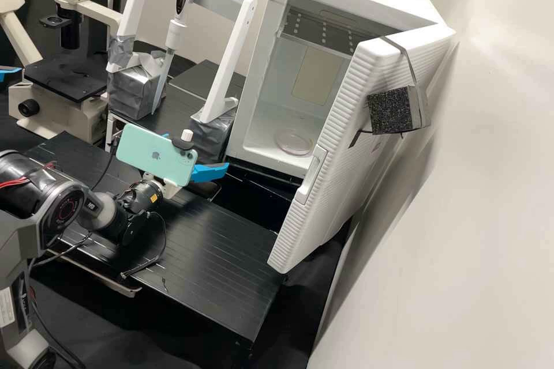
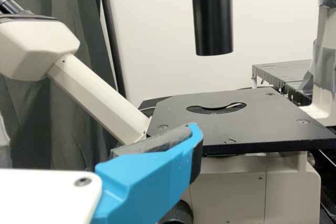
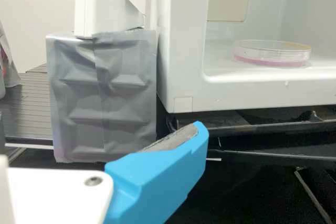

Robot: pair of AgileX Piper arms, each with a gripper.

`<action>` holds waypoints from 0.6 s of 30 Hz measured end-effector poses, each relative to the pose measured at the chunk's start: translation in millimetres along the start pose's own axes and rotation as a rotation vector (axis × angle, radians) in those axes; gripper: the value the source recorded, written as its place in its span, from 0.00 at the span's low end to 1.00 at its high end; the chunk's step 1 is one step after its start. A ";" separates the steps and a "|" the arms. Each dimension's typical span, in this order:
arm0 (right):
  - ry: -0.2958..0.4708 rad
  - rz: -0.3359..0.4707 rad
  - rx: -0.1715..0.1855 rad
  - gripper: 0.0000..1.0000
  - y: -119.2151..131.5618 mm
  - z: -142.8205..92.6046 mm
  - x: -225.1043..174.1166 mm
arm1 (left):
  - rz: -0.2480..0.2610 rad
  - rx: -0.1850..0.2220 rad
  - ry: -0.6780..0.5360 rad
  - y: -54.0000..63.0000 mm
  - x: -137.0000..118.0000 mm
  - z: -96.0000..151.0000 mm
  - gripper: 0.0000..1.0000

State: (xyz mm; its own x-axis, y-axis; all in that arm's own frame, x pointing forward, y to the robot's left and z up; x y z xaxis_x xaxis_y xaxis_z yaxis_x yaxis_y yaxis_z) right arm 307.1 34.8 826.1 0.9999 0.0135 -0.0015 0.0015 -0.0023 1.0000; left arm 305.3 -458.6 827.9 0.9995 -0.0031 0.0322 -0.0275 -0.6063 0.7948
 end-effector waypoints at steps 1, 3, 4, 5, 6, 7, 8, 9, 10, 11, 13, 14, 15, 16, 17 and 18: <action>0.000 0.000 0.000 1.00 0.0 0.0 0.0 | 0.000 0.000 0.000 0.0 0.0 0.0 1.00; 0.000 0.000 0.000 1.00 0.0 0.0 0.0 | 0.000 0.000 0.000 0.0 0.0 0.0 1.00; 0.000 0.000 0.000 1.00 0.0 0.0 0.0 | 0.000 0.000 0.000 0.0 0.0 0.0 1.00; 0.000 0.000 0.000 1.00 0.0 0.0 0.0 | 0.000 0.000 0.000 0.0 0.0 0.0 1.00; 0.000 0.000 0.000 1.00 0.0 0.0 0.0 | 0.000 0.000 0.000 0.0 0.0 0.0 1.00; 0.000 0.000 0.000 1.00 0.0 0.0 0.0 | 0.000 0.000 0.000 0.0 0.0 0.0 1.00; 0.000 0.000 0.000 1.00 0.0 0.0 0.0 | 0.000 0.000 0.000 0.0 0.0 0.0 1.00; -0.003 0.008 -0.001 1.00 1.4 2.2 -1.1 | 0.000 0.000 0.000 0.0 0.0 0.0 1.00; -0.005 0.007 -0.002 1.00 2.6 4.8 -3.5 | 0.000 0.000 0.000 0.0 0.0 0.0 1.00; -0.007 0.004 -0.003 1.00 3.6 7.7 -6.5 | 0.000 0.000 0.000 0.0 0.0 0.0 1.00; -0.002 0.003 0.007 1.00 9.1 13.1 -15.4 | 0.000 0.000 0.000 0.0 0.0 0.0 1.00; -0.006 0.010 0.014 1.00 13.2 17.5 -20.2 | 0.000 0.000 0.000 0.0 0.0 0.0 1.00; -0.005 0.016 0.022 1.00 17.3 21.2 -26.4 | 0.000 0.000 0.000 0.0 0.0 0.0 1.00; -0.001 0.026 0.031 1.00 21.1 24.0 -31.2 | 0.000 0.000 0.000 0.0 0.0 0.0 1.00; 0.007 0.031 0.034 1.00 24.5 26.2 -36.8 | 0.000 0.000 0.000 0.0 0.0 0.0 1.00; 0.010 0.050 0.051 1.00 31.6 31.1 -43.6 | 0.000 0.000 0.000 0.0 0.0 0.0 1.00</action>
State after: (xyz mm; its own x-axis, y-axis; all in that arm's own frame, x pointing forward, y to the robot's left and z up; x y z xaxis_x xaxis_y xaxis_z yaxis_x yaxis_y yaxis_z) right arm 264.0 3.1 857.6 0.9986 0.0218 0.0489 -0.0476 -0.0543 0.9974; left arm 305.3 -458.6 827.9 0.9995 -0.0031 0.0322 -0.0275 -0.6063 0.7948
